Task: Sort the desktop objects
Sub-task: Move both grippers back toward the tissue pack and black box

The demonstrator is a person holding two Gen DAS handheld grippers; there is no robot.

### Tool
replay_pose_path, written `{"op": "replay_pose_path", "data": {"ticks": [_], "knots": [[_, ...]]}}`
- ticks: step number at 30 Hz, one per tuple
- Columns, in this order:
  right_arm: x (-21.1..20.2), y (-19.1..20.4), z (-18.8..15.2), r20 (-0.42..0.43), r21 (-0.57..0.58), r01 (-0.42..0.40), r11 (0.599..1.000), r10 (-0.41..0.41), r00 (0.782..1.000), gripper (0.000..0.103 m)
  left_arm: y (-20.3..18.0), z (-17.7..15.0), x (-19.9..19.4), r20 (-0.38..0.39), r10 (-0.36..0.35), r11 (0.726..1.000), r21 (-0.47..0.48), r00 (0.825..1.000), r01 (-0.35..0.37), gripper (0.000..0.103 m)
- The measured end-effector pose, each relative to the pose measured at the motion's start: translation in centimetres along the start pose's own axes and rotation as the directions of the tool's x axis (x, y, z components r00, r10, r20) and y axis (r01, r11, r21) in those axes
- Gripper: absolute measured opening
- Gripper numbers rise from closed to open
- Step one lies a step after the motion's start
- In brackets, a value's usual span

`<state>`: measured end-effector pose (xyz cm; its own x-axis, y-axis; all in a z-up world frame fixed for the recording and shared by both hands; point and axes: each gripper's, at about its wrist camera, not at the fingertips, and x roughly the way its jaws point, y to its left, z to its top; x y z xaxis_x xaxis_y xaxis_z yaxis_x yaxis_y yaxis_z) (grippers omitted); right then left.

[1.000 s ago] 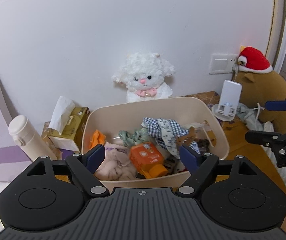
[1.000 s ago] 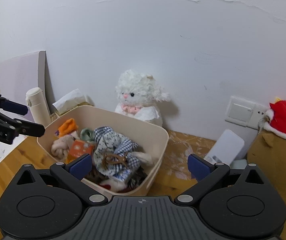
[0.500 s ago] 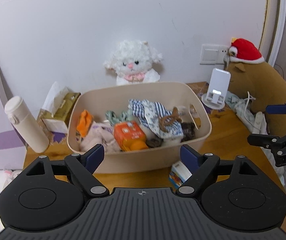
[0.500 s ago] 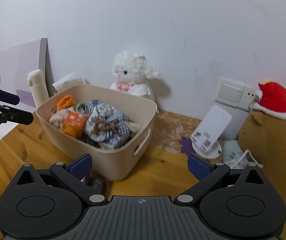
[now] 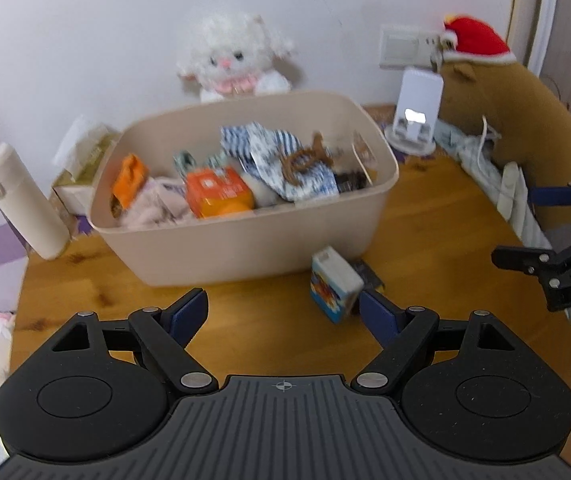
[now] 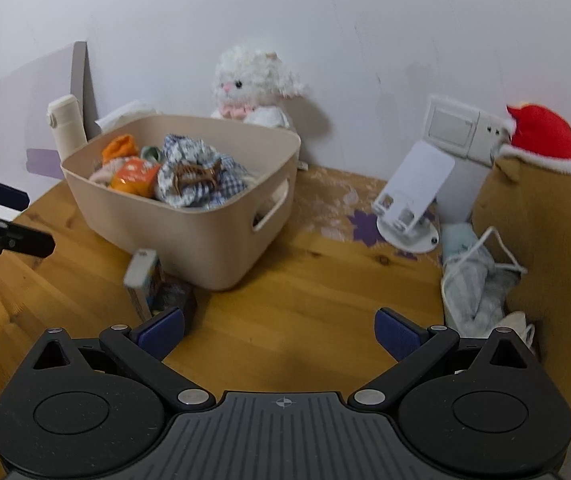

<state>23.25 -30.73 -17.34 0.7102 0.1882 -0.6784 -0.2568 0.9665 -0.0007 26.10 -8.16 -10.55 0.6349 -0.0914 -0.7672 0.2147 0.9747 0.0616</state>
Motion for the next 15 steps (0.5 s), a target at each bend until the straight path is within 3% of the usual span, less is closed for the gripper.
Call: {"op": "replay_pose_path", "data": {"ticks": [8, 15], "knots": [[3.0, -0.8, -2.9, -0.067, 0.025, 0.012, 1.0, -0.01, 0.998, 0.103, -2.0, -2.5, 3.9, -0.082, -0.016, 0.999, 0.038, 0.997, 0.019, 0.084], [5.6, 0.1, -4.0, -0.092, 0.01, -0.008, 1.0, 0.009, 0.996, 0.103, -3.0, -2.4, 6.8, -0.098, -0.033, 0.999, 0.015, 0.995, 0.035, 0.084]]}}
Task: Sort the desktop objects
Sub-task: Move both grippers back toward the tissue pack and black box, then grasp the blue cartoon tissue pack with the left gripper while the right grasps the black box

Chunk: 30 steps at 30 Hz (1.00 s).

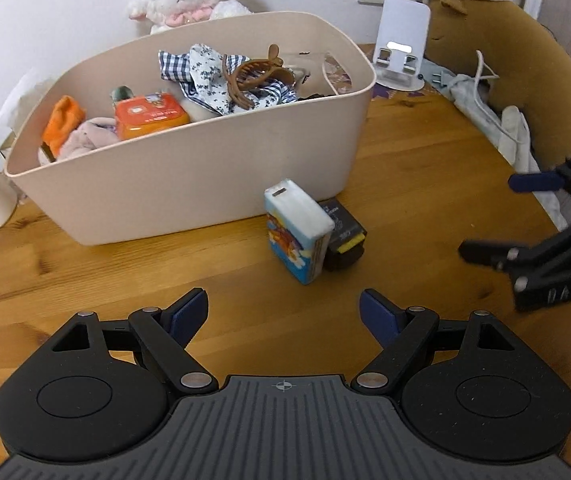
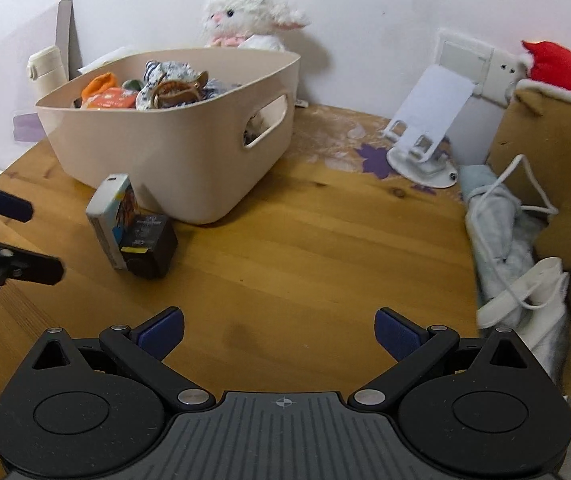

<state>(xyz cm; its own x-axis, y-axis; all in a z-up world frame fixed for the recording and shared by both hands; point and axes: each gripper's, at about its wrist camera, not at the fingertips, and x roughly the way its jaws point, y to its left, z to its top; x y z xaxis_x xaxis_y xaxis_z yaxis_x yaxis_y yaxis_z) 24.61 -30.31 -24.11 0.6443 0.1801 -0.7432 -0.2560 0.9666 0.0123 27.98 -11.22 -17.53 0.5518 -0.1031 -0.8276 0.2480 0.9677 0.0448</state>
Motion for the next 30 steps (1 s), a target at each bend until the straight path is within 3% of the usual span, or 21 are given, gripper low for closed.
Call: {"op": "replay_pose_path", "data": {"ticks": [16, 30], "knots": [[4.2, 4.7, 1.3, -0.011, -0.079, -0.108, 0.991, 0.107, 0.994, 0.103, 1.1, 2.8, 4.1, -0.003, 0.034, 0.997, -0.071, 0.999, -0.034, 0.084], [6.2, 7.0, 2.7, 0.004, -0.063, -0.124, 0.99, 0.125, 0.992, 0.103, 2.5, 2.8, 4.9, -0.006, 0.051, 0.996, -0.073, 0.999, -0.052, 0.084]]}}
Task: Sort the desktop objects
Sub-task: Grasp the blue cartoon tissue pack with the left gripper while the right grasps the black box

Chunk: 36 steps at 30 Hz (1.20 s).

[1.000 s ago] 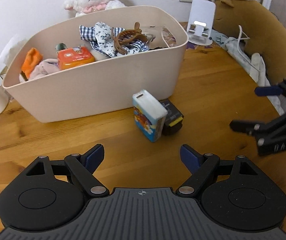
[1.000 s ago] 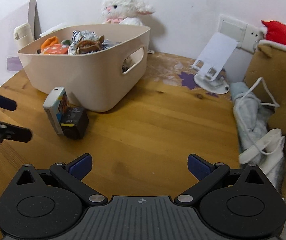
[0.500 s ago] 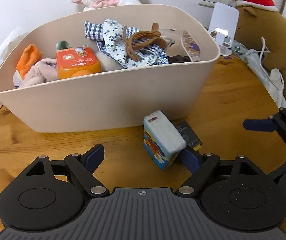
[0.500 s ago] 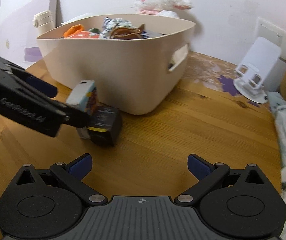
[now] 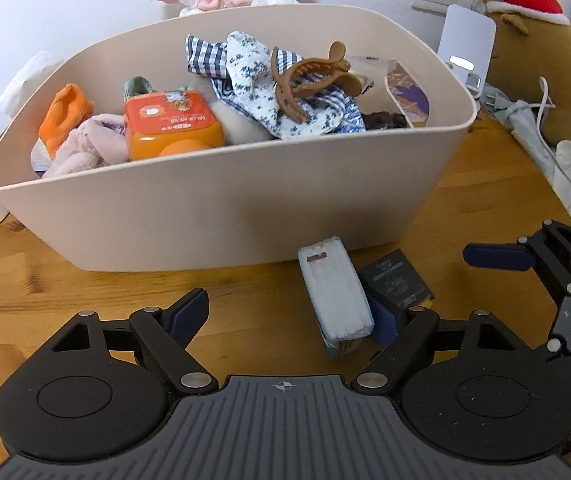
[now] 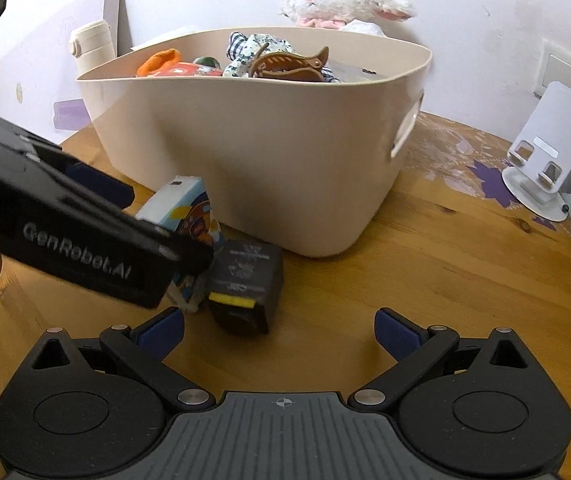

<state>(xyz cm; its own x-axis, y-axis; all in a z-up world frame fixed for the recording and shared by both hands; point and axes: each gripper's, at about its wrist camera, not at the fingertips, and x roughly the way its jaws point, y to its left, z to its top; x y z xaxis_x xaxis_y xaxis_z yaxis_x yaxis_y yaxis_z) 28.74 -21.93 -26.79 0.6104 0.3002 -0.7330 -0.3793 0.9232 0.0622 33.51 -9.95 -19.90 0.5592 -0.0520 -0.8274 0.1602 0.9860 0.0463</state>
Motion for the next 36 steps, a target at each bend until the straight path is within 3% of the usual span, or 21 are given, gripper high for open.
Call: {"op": "replay_pose_path", "data": {"ticks": [4, 7, 16, 20, 23, 26, 28, 31, 33, 36], "knots": [[0.4, 0.3, 0.2, 0.0, -0.007, 0.001, 1.0, -0.001, 1.0, 0.097, 0.1, -0.2, 0.6, -0.016, 0.004, 1.0, 0.029, 1.0, -0.004, 0.082], [0.8, 0.3, 0.3, -0.005, -0.004, 0.006, 1.0, -0.006, 1.0, 0.092, 0.2, -0.3, 1.3, -0.036, -0.015, 0.999, 0.037, 0.999, 0.016, 0.07], [1.0, 1.0, 0.7, 0.007, -0.054, 0.021, 0.998, -0.021, 1.0, 0.072, 1.6, -0.4, 2.2, -0.065, -0.082, 0.996, -0.034, 0.995, 0.08, 0.066], [1.0, 1.3, 0.7, 0.009, -0.063, 0.021, 0.998, -0.02, 1.0, 0.069, 1.8, -0.5, 2.1, -0.063, -0.085, 0.996, -0.028, 0.994, 0.083, 0.066], [0.9, 1.4, 0.6, 0.01, -0.071, 0.021, 0.997, -0.021, 1.0, 0.07, 2.1, -0.6, 2.2, -0.08, -0.067, 0.997, -0.036, 0.995, 0.065, 0.076], [0.9, 1.5, 0.6, 0.01, -0.084, 0.016, 0.996, -0.015, 1.0, 0.069, 2.4, -0.7, 2.3, -0.089, -0.036, 0.999, -0.009, 0.995, 0.035, 0.076], [0.8, 1.6, 0.6, 0.011, -0.091, 0.009, 0.996, -0.009, 1.0, 0.064, 2.4, -0.8, 2.0, -0.076, -0.044, 0.999, 0.007, 0.996, 0.044, 0.064], [0.8, 1.4, 0.5, 0.016, -0.099, 0.001, 0.995, 0.001, 1.0, 0.052, 2.4, -0.8, 1.9, -0.08, -0.043, 0.999, 0.007, 0.996, 0.044, 0.064], [0.8, 1.3, 0.5, 0.017, -0.107, -0.009, 0.994, 0.011, 1.0, 0.034, 2.5, -0.9, 1.7, -0.081, -0.043, 0.999, 0.004, 0.996, 0.044, 0.064], [0.7, 1.2, 0.2, 0.01, -0.121, -0.02, 0.992, 0.021, 1.0, 0.029, 2.7, -1.2, 1.5, -0.078, -0.035, 0.999, 0.009, 0.996, 0.036, 0.063]]}}
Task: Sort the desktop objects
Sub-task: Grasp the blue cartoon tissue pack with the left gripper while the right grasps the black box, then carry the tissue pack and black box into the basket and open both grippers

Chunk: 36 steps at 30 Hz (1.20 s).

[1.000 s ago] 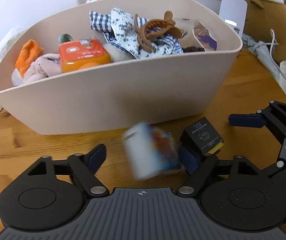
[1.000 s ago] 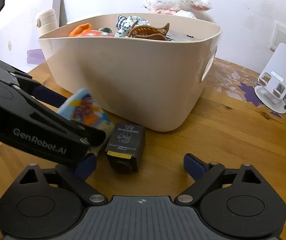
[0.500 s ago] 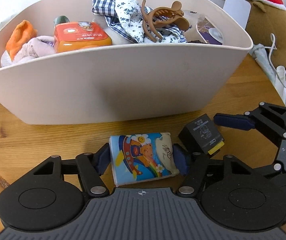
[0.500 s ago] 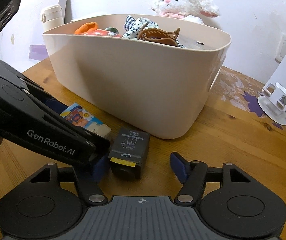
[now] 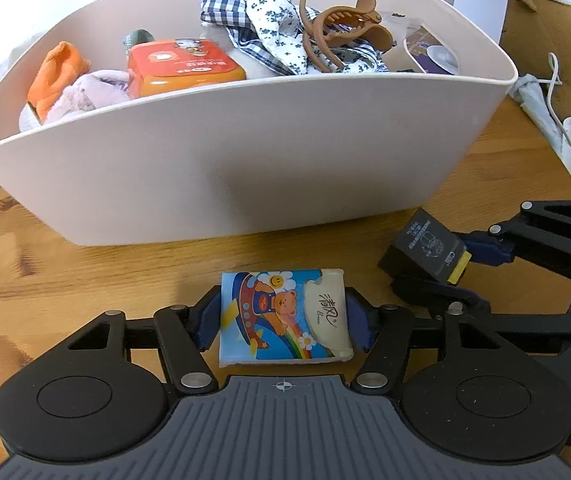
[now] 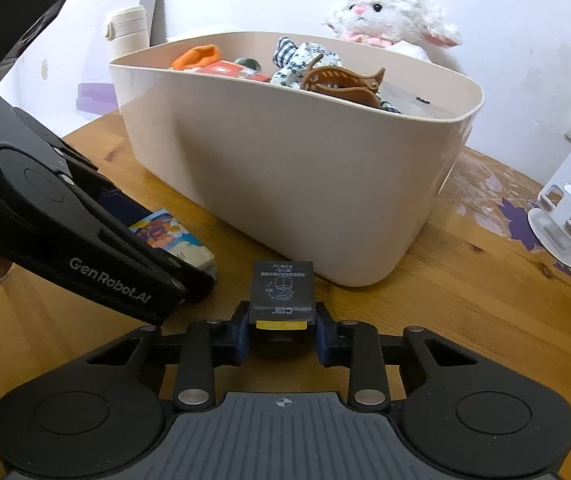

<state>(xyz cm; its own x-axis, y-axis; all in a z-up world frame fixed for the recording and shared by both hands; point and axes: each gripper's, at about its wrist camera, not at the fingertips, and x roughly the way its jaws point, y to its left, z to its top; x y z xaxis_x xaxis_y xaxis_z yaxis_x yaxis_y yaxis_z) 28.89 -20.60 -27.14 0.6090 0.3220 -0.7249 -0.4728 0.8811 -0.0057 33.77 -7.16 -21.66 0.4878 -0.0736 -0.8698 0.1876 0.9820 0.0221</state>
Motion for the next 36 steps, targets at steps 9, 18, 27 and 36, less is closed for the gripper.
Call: {"op": "replay_pose_path", "data": {"ticks": [9, 18, 27, 36], "knots": [[-1.6, -0.4, -0.7, -0.009, 0.021, -0.011, 1.0, 0.011, 1.0, 0.029, 0.8, -1.1, -2.2, 0.02, -0.004, 1.0, -0.007, 1.0, 0.004, 0.063], [-5.6, 0.1, -0.1, 0.021, 0.018, -0.006, 1.0, 0.005, 1.0, 0.029, 1.6, -1.4, -6.5, 0.08, 0.008, 1.0, -0.018, 0.997, -0.007, 0.063], [-9.8, 0.5, 1.4, 0.074, 0.007, 0.025, 1.0, -0.025, 0.997, 0.029, 3.4, -0.8, -9.8, 0.148, 0.022, 0.999, -0.036, 0.989, -0.017, 0.063], [-13.0, -0.6, 4.1, 0.143, 0.01, 0.07, 0.998, -0.07, 0.987, 0.029, 4.6, 1.6, -14.2, 0.246, 0.027, 0.999, -0.034, 0.969, -0.02, 0.063]]}}
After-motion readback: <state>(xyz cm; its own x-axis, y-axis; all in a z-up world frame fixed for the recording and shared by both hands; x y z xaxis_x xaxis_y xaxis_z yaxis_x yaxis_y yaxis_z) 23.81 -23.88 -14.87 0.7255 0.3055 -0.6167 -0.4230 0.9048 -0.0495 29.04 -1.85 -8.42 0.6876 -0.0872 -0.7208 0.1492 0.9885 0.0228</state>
